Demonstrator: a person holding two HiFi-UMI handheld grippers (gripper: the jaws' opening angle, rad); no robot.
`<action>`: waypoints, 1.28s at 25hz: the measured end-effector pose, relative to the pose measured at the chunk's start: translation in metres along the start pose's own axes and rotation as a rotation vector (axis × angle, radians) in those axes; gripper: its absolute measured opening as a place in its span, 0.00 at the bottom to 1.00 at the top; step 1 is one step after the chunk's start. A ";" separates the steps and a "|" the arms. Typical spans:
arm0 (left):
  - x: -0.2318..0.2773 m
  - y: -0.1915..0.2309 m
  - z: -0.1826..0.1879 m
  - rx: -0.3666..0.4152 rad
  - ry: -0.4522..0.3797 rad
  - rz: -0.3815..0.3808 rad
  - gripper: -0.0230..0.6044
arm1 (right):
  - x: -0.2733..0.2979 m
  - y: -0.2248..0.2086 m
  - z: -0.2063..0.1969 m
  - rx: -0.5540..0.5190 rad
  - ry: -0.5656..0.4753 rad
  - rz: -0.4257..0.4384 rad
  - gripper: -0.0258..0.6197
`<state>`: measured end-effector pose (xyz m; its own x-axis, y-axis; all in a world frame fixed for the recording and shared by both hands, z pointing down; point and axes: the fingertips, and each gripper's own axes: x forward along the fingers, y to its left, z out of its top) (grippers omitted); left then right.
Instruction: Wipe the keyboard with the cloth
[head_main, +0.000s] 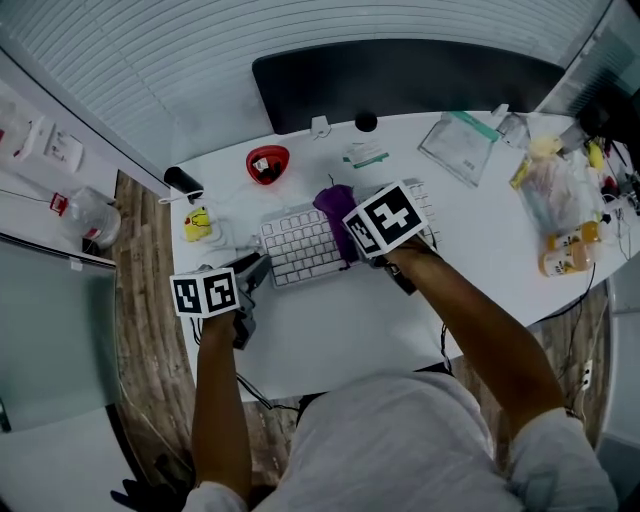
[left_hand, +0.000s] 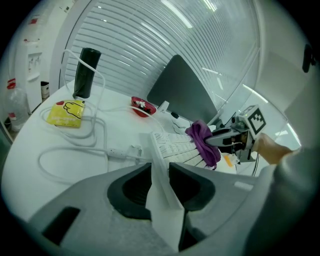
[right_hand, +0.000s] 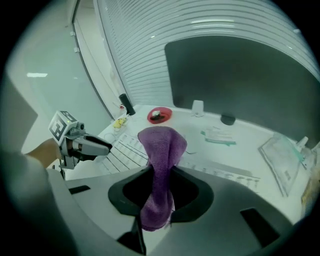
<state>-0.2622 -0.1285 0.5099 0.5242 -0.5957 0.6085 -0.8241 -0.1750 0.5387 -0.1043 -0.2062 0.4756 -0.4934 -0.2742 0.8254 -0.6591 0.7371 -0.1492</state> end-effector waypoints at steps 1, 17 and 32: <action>0.000 0.000 0.000 0.000 0.002 0.002 0.23 | -0.006 -0.013 -0.006 0.018 0.002 -0.014 0.17; 0.000 -0.001 0.000 0.001 0.014 0.028 0.22 | -0.077 -0.146 -0.075 0.212 0.033 -0.181 0.17; 0.001 -0.002 0.001 0.008 -0.004 0.004 0.21 | -0.027 0.077 0.005 0.147 -0.102 0.198 0.17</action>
<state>-0.2600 -0.1291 0.5085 0.5197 -0.5995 0.6087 -0.8282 -0.1787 0.5312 -0.1449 -0.1454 0.4394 -0.6706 -0.1998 0.7144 -0.6158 0.6870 -0.3858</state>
